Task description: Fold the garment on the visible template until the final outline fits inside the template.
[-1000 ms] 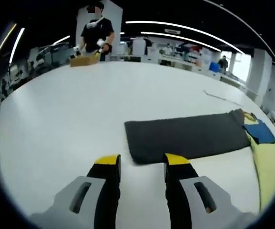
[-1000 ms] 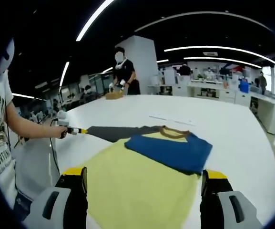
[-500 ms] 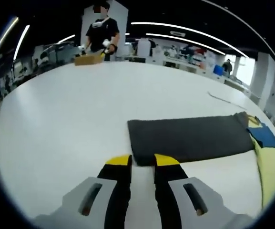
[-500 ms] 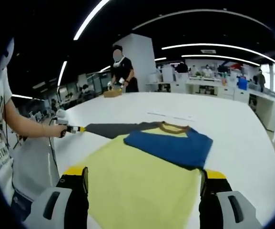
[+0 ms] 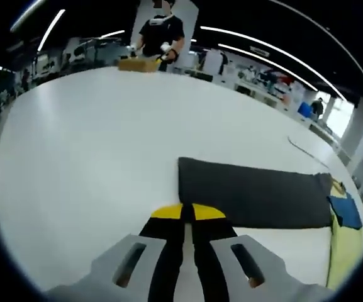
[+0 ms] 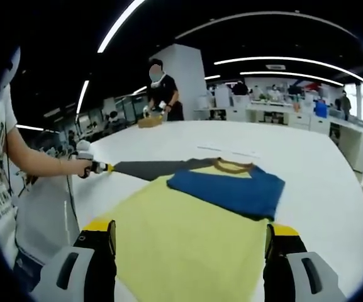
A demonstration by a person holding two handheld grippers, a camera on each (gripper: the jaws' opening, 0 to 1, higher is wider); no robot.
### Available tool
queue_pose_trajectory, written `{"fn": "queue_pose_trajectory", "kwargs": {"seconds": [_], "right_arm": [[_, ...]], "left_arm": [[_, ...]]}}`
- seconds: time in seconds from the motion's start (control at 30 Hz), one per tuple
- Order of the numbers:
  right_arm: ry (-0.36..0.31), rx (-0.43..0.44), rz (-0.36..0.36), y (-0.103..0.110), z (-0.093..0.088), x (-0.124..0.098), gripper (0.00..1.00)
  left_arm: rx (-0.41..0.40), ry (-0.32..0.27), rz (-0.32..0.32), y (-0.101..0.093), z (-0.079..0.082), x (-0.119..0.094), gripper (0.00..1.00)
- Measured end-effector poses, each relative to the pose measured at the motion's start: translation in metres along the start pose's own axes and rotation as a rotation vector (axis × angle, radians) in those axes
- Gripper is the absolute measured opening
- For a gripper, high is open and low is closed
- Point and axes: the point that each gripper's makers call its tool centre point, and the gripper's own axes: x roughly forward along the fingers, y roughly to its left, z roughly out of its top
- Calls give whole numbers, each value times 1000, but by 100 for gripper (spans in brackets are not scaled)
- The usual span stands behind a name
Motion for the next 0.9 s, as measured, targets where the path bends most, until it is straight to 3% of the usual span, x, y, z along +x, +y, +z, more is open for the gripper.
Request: {"fn": "queue_pose_trajectory", "kwargs": {"seconds": [0.13,0.47,0.7,0.77,0.9], "right_arm": [[-10,9,1,1,0,0,98],[-10,-4,18,8,-2,4,98],[-15,-17,29,11,-2,3,99],[-16,-18,30,12,-2,2,99],[-18,-23,32,13,-1,1,99]], "left_arm": [[24,15,2,-2,-1,-1,0],[-4,23,-34,-10,3,-9,0],[-23,-9,-100,-30,20,-16,0],[-61,-34,-142,-39,26,-18,0],[-38,-27,-152,-47,29,-20,0]]}}
